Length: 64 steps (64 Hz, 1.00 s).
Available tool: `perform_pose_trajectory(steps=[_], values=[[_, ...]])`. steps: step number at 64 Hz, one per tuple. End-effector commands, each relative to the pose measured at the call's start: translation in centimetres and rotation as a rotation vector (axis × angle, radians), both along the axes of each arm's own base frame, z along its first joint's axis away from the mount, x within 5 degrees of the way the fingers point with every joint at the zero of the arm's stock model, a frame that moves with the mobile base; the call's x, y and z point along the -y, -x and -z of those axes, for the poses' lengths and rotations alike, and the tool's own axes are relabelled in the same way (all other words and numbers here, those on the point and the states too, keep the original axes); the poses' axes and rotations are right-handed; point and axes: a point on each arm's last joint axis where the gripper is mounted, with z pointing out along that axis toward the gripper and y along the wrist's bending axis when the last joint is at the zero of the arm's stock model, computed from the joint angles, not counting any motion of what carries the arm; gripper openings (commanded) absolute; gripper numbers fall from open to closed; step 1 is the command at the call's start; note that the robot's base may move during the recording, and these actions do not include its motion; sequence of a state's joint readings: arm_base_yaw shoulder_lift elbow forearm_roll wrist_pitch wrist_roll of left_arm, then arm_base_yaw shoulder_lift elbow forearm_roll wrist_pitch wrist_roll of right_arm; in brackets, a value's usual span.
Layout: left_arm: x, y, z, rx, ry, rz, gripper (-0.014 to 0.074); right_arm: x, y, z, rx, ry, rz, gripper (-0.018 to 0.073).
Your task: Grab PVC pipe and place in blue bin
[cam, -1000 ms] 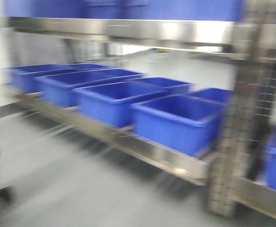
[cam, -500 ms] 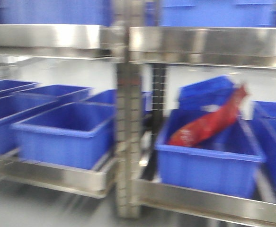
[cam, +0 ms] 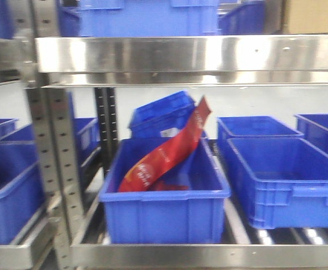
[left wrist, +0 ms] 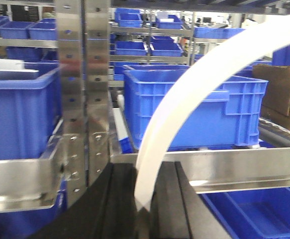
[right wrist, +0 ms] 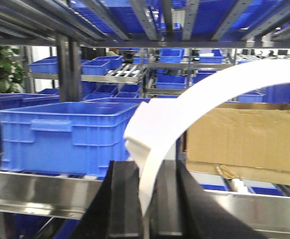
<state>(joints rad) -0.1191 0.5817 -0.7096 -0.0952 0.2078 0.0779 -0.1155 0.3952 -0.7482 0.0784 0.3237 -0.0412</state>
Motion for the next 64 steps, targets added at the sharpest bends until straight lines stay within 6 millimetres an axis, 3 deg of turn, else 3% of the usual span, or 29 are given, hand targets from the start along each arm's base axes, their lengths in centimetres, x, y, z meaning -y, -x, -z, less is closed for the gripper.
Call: perform_pose_trajectory(steps=[1, 64], values=[[0.02, 0.13, -0.25, 0.027, 0.01, 0.003, -0.0111, 0.02, 0.04, -0.18, 0.019, 0.012, 0.004, -0.0167], [0.02, 0.13, -0.25, 0.027, 0.01, 0.003, -0.0111, 0.02, 0.04, -0.18, 0.019, 0.012, 0.004, -0.0167]])
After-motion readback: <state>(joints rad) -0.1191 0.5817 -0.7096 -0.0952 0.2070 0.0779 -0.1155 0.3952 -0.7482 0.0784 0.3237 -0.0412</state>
